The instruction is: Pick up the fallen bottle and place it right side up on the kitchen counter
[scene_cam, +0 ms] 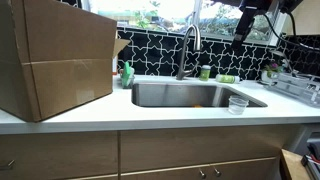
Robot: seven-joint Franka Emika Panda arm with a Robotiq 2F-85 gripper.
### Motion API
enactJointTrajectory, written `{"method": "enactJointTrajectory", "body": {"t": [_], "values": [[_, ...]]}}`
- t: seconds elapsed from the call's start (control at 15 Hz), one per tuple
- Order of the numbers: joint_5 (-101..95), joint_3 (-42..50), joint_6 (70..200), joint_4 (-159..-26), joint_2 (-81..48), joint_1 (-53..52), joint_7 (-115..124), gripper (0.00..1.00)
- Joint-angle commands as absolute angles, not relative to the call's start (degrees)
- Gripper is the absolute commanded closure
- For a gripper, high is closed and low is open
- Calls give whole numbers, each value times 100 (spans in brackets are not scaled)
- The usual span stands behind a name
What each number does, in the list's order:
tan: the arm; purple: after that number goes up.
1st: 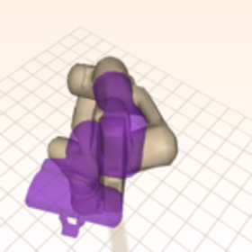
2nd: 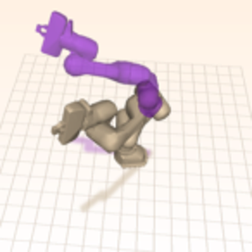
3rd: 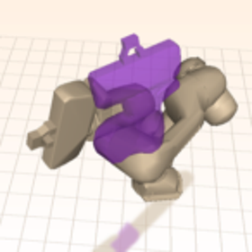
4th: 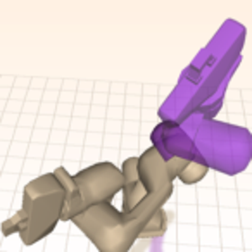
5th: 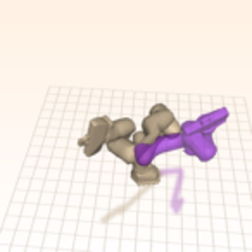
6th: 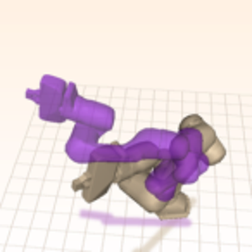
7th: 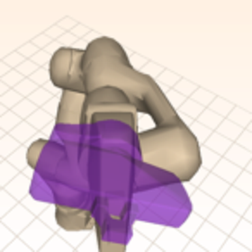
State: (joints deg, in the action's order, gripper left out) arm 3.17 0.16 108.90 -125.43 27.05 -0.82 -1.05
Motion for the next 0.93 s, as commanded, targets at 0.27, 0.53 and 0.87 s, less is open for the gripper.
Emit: {"method": "enactJointTrajectory", "body": {"t": [0.27,0.53,0.87], "values": [[317,15,10875,-12528,2699,-79,-107,0],[317,15,10875,-12528,2700,-78,-107,0],[230,-11,10996,-12460,2569,42,182,0]]}}
